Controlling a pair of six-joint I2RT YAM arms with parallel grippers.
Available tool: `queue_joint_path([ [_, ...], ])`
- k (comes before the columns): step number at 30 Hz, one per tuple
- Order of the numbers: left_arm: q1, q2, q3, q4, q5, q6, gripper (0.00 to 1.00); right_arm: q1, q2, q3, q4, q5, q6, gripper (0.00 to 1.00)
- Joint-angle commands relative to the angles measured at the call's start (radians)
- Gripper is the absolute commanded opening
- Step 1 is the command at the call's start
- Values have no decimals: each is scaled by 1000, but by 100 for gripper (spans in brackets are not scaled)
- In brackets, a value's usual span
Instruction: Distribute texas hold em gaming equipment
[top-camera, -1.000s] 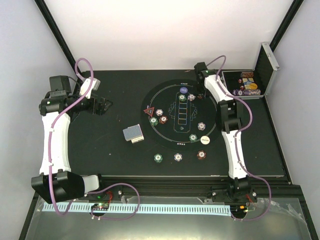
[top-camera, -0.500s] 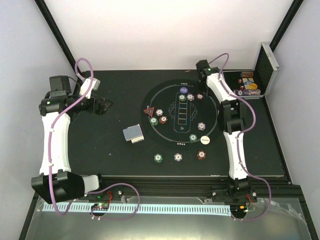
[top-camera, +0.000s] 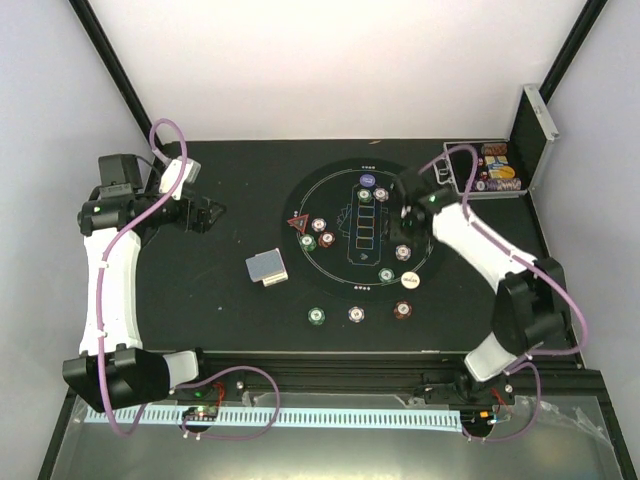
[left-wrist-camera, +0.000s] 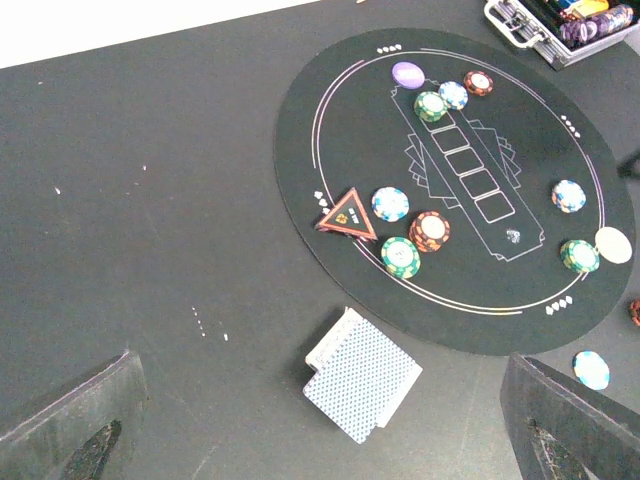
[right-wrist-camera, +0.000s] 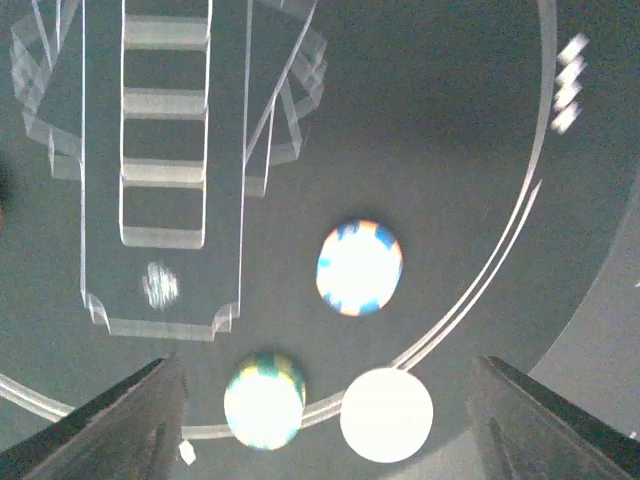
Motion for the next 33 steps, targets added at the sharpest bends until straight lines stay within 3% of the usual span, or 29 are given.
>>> queue_joint_path([
  [1,6,-16,-5,-10,17,12,99,94,-116,-241,54,13,112,81],
  [8,4,-15,-10,-26,19,38,99,204,-283,-479,62,-11,211,82],
  [15,3,1,-11,-36,46,41,99,243,-327,-614,136,-76,248,82],
  [20,3,0,-9,-37,35,47,99,279,-274,-620,159,-65,247,80],
  [33,3,-4,-8,-34,30,44,99,291,-224,-631,180,-26,246,61],
])
